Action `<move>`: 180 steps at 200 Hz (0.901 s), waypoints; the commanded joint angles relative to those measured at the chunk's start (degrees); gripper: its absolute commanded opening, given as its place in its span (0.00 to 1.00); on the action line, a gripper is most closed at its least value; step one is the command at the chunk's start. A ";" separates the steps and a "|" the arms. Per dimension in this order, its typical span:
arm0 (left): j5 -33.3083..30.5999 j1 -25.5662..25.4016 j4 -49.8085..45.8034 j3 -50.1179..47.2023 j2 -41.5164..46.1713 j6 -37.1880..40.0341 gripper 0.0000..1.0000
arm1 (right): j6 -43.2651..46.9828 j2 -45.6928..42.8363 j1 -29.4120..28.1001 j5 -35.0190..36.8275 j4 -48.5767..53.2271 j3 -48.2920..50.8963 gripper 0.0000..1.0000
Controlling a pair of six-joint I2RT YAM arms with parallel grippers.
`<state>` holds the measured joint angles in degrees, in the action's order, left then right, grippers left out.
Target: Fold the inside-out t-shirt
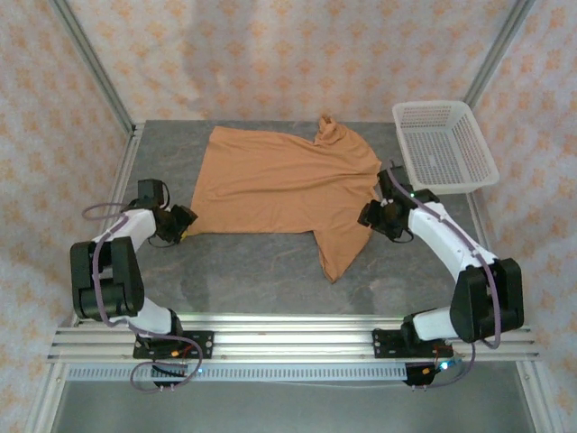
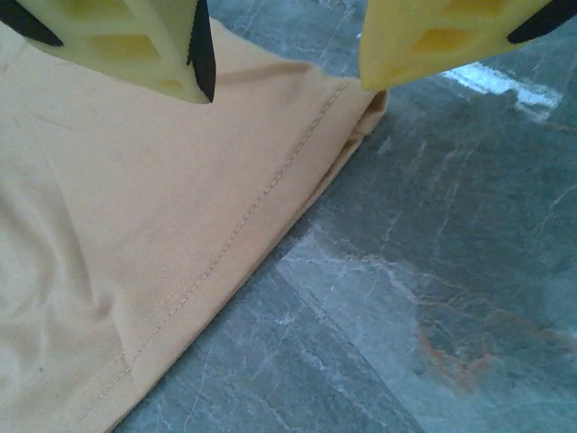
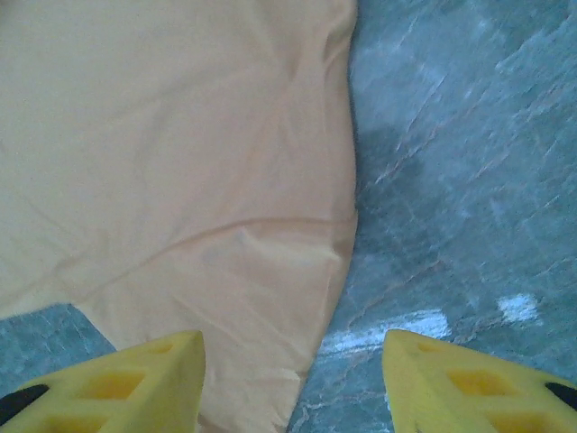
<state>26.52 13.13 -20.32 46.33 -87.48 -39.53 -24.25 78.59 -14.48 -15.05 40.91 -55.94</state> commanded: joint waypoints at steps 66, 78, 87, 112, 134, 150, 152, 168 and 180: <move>1.23 -0.08 7.71 -2.47 -5.81 -2.99 0.46 | -7.73 -3.43 -9.88 1.12 0.10 10.37 0.56; 0.38 -0.11 6.77 -2.78 -4.81 -2.45 0.51 | -9.46 -4.17 -11.80 0.92 -0.41 11.75 0.55; -0.33 -0.11 5.83 -2.90 -4.07 -1.84 0.53 | -10.87 -4.71 -13.25 0.30 -1.30 13.15 0.51; -0.68 -0.12 5.92 -3.93 -3.26 -1.64 0.53 | -15.88 -5.15 -17.60 -1.63 -6.13 17.15 0.50; -0.11 -0.46 7.66 -4.88 -4.45 -2.45 0.49 | -19.02 -3.94 -19.61 -2.97 -11.18 18.78 0.50; -0.30 -0.64 8.52 -5.13 -4.96 -2.83 0.40 | -20.83 -3.07 -20.05 -4.08 -14.71 18.94 0.50; -0.32 -0.64 8.53 -5.11 -5.02 -2.83 0.39 | -21.01 -2.97 -20.12 -4.17 -15.06 18.92 0.50; -0.67 -0.66 8.38 -4.79 -5.15 -2.75 0.29 | -22.35 -1.67 -20.49 -4.96 -17.63 18.85 0.50; -1.22 -0.67 7.98 -4.43 -4.95 -2.62 0.20 | -22.76 -0.08 -20.68 -5.16 -18.97 18.87 0.50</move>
<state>27.88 13.13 -10.83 42.92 -91.11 -42.41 -43.46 76.14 -34.50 -19.20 27.92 -37.28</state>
